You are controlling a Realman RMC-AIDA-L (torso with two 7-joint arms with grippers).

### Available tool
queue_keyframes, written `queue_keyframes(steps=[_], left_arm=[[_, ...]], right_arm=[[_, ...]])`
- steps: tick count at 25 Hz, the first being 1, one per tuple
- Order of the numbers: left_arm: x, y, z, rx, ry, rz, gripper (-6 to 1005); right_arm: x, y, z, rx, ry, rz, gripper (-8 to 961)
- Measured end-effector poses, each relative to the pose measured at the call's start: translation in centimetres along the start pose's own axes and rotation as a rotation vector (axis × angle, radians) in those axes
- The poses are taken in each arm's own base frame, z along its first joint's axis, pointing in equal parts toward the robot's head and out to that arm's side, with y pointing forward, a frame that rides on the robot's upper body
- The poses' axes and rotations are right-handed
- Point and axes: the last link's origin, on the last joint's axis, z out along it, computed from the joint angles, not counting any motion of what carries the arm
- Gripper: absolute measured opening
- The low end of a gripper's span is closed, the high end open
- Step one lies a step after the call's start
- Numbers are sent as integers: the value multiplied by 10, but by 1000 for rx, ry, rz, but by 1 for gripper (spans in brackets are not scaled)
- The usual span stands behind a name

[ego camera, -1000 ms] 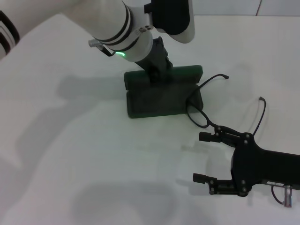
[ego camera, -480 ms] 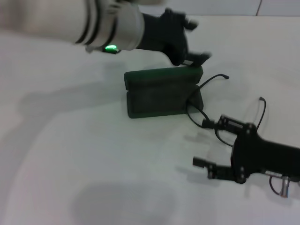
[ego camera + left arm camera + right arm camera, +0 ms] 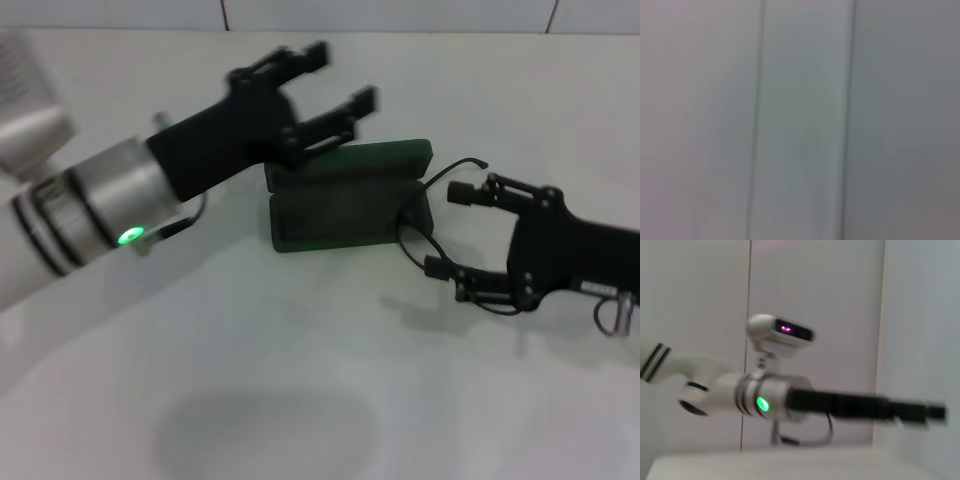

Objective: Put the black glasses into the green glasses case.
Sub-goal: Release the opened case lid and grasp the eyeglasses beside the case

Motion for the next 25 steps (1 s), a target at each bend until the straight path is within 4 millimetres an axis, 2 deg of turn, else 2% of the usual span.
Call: queue_keyframes(steps=[4, 6, 9, 10, 14, 25], left_arm=[[-11, -10, -22, 86, 57, -43, 788], [-16, -14, -30, 118, 61, -58, 788], [-22, -16, -33, 138, 53, -58, 788], [-23, -16, -32, 141, 50, -51, 788], [-26, -17, -27, 137, 42, -46, 788], [-24, -20, -24, 131, 43, -49, 787]], right_arm=[[-25, -11, 11, -17, 216, 22, 721], [-29, -12, 14, -18, 250, 18, 719], [-50, -17, 26, 28, 498, 17, 718], [-52, -17, 27, 34, 520, 18, 717], [-54, -24, 32, 83, 660, 63, 714], [-44, -30, 37, 136, 744, 118, 708]])
